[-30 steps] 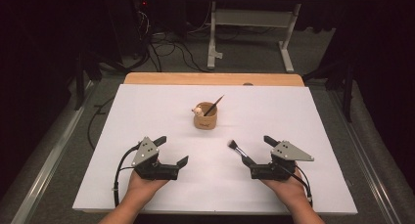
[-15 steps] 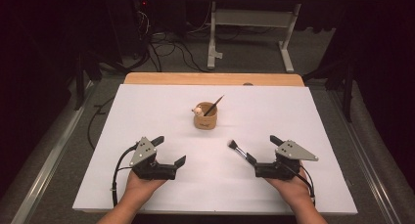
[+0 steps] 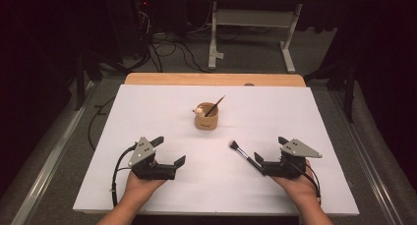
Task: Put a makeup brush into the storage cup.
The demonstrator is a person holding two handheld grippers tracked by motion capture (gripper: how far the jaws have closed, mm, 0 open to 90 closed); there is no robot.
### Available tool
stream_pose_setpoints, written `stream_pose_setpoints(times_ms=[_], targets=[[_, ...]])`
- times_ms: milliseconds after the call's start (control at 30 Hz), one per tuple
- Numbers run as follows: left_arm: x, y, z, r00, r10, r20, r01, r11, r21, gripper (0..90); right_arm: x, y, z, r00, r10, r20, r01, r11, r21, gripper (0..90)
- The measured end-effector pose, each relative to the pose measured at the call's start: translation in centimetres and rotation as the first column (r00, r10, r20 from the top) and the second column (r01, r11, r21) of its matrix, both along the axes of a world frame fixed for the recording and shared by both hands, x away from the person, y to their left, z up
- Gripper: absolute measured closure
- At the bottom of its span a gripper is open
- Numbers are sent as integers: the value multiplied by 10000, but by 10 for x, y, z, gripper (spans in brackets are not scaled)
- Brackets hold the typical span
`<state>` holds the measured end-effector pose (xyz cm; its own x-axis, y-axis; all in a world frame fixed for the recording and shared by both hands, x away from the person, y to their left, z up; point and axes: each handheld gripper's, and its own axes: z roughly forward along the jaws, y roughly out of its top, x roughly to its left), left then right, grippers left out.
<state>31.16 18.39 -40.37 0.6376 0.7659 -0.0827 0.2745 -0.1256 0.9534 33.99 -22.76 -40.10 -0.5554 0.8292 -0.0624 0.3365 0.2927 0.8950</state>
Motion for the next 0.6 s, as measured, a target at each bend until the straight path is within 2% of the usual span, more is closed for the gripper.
stream_pose_setpoints(times_ms=[200, 600], targets=[[1, 0, -1, 10000, -39, -63, 39, 10000, -30, 9, 3, -4, -3, 9995, -196, -233, 189, 9994, -274, 21], [1, -2, -2, 9999, -120, -123, 121, 9999, 43, 12, 8, -8, -11, 9931, -517, -1052, 448, 9968, -669, 22]])
